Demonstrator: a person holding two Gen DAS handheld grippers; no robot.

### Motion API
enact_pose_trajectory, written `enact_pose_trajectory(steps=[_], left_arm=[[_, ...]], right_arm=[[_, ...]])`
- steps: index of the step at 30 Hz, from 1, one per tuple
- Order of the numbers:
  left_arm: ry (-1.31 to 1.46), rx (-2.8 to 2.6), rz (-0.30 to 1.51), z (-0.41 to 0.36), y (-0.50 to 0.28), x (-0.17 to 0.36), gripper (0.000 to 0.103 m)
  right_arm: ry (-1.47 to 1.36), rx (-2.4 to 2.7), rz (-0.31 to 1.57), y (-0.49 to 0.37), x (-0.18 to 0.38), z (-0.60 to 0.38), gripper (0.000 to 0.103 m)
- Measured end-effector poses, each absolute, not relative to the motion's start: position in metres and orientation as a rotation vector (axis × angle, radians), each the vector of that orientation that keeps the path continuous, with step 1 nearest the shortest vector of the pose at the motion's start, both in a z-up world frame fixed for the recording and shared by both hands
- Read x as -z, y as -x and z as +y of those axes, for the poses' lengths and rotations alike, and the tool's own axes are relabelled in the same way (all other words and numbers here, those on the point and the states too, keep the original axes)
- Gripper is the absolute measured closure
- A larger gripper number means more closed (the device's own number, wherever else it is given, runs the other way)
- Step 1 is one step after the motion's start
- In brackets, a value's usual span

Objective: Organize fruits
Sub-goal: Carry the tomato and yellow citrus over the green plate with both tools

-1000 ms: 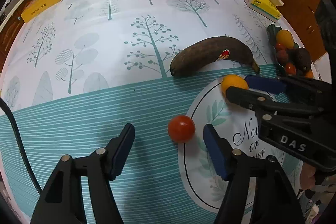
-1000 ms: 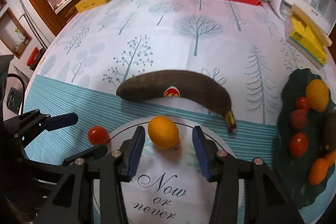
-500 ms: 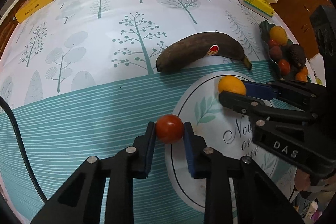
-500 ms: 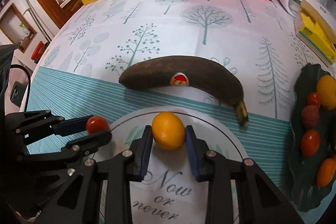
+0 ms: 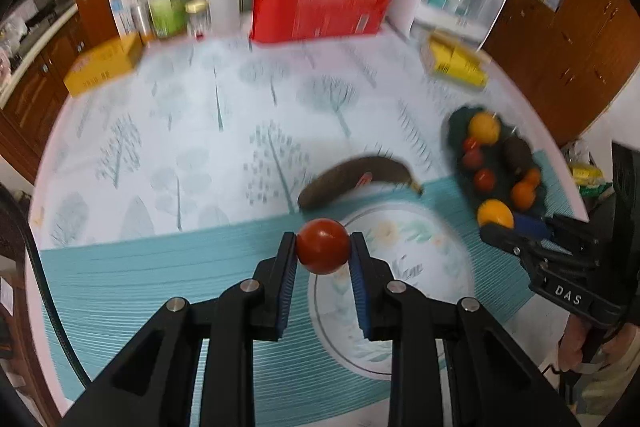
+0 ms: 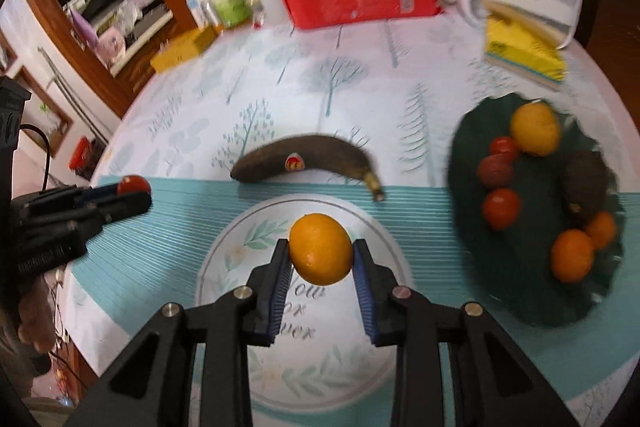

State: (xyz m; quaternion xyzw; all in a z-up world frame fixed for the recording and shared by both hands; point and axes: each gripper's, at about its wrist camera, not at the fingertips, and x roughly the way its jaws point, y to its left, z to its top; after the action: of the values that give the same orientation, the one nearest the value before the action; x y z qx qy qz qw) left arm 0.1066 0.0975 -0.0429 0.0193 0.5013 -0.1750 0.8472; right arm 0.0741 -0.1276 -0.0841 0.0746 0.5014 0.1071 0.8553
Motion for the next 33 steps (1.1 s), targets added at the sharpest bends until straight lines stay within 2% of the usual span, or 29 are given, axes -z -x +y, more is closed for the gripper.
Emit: enact_pose_trajectory(steps=[9,19,26,33], left_arm=[[-0.097,0.428,0.943,0.046,-0.09,-0.033,0.079],[-0.163,0.546,0.868,-0.07,-0.097,-0.075,0.079],[-0.196,0.571,0.922,-0.143,-0.117,-0.047,0.079],[-0.208,0.543,1.073,-0.189,-0.148,0.028,0.079]], right_arm=[[-0.18,-0.157,0.921,-0.044,0.009,-0.182,0.072],[-0.152,-0.08,0.809,-0.043,-0.06,-0.253,0.072],[-0.154,-0.063,0.809,-0.062,-0.057,-0.298,0.072],[-0.2,-0.089,0.95,-0.093,0.009,-0.33,0.072]])
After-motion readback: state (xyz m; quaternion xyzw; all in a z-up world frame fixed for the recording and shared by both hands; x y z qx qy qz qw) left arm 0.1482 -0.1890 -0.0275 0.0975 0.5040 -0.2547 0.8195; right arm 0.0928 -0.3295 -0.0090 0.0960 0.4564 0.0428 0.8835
